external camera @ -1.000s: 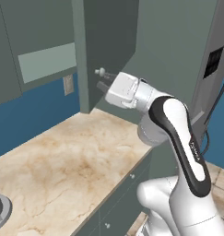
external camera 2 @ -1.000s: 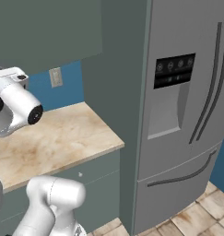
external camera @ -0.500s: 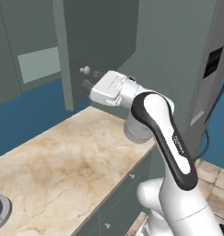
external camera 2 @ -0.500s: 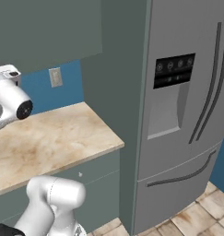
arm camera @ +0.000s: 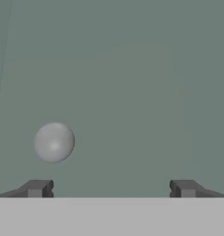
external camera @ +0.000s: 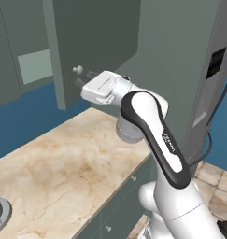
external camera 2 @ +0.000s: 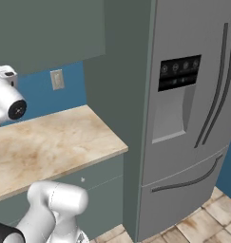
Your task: Close all open cabinet doors.
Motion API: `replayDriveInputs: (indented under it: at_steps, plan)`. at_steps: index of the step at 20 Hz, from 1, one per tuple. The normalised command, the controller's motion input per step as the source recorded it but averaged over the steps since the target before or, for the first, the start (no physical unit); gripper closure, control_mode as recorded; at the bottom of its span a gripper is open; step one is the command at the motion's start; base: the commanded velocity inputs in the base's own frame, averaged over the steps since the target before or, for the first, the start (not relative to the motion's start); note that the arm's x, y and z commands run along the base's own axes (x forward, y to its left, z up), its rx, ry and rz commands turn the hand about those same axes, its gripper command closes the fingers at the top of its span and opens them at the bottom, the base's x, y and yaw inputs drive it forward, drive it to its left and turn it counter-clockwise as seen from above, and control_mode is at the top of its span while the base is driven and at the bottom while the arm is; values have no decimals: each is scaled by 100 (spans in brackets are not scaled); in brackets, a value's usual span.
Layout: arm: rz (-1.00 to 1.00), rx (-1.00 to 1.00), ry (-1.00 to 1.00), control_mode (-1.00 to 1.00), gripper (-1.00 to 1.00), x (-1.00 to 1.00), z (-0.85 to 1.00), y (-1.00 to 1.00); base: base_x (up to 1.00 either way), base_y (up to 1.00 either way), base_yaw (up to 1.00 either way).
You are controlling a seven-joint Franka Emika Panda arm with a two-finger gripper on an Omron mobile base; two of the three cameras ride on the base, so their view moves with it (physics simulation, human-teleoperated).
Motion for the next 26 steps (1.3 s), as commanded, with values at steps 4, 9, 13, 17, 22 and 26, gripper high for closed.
replayDriveInputs:
  at_steps: [4, 9, 13, 17, 22, 26]
  plan:
    - [0, -3, 4, -100, -100, 4, 0, 34, 0, 0, 0]
    - [-1, -6, 3, -100, -100, 9, 0, 47, 0, 0, 0]
    - [0, -7, 0, -100, -100, 6, 0, 42, 0, 0, 0]
    - [0, -6, 0, -100, -100, 5, 0, 38, 0, 0, 0]
    - [0, -5, 0, -100, -100, 2, 0, 35, 0, 0, 0]
    - [0, -4, 0, -100, -100, 6, 0, 36, 0, 0, 0]
